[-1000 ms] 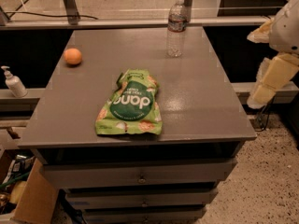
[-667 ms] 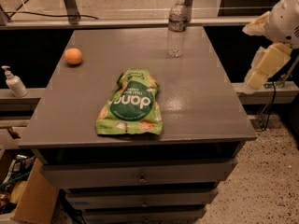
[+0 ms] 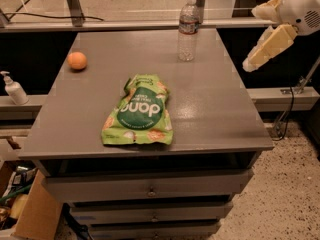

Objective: Knock water bottle over

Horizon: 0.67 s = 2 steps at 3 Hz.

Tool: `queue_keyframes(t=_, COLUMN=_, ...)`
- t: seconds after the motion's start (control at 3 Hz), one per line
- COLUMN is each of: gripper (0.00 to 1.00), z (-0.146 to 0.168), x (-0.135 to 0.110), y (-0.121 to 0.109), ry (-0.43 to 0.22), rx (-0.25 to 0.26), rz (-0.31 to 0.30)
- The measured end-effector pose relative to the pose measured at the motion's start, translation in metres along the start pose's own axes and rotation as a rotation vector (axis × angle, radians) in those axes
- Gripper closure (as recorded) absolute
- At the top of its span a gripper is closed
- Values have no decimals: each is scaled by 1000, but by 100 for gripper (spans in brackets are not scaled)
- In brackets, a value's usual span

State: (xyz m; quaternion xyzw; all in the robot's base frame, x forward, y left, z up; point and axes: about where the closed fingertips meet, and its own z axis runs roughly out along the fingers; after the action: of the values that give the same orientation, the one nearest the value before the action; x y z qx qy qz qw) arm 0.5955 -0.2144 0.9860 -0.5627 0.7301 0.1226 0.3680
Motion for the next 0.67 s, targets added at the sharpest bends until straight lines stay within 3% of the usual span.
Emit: queue_keyframes(t=0.67, gripper=0, z=4, x=1, y=0, ry=1, rx=0, rz=3)
